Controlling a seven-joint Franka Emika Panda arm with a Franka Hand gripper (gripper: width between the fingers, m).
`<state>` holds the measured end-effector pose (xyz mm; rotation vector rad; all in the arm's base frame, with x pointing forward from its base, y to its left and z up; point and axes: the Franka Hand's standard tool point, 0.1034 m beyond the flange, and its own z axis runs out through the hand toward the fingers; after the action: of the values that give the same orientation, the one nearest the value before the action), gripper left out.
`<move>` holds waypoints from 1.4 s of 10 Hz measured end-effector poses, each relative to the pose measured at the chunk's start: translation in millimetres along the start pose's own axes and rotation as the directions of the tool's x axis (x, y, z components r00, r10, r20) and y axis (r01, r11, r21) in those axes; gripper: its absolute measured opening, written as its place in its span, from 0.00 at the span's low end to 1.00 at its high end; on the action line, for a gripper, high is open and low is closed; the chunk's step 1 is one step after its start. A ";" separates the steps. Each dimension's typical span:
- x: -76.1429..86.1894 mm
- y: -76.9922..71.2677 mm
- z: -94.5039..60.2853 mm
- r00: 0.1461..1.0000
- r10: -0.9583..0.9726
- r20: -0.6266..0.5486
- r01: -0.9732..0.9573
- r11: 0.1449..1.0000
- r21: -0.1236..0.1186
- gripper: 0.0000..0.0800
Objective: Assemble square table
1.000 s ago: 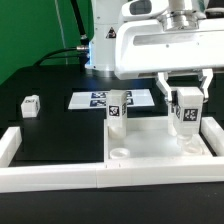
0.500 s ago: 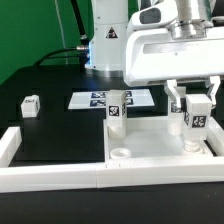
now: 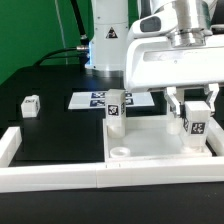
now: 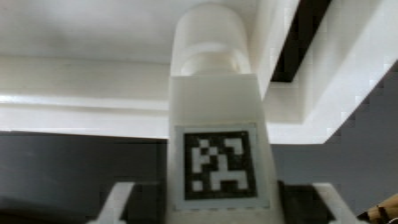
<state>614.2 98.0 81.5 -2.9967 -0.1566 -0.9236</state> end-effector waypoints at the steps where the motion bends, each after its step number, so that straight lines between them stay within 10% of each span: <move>1: -0.3 0.0 0.1 1.000 0.000 0.001 0.000 1.000 0.000 0.37; 2: -0.4 0.1 0.1 1.000 0.000 0.001 0.000 1.000 0.000 0.65; 4: -0.6 0.1 0.2 1.000 -0.001 0.001 0.001 1.000 0.000 0.78; 14: 7.7 16.3 1.7 0.978 0.046 0.206 -0.051 0.998 0.020 0.81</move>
Offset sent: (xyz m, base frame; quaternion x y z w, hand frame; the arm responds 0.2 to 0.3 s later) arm 0.0000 0.0000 0.0000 0.0000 0.0000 0.0000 1.0000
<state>623.1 82.6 84.8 -3.0517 -0.0932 -0.6019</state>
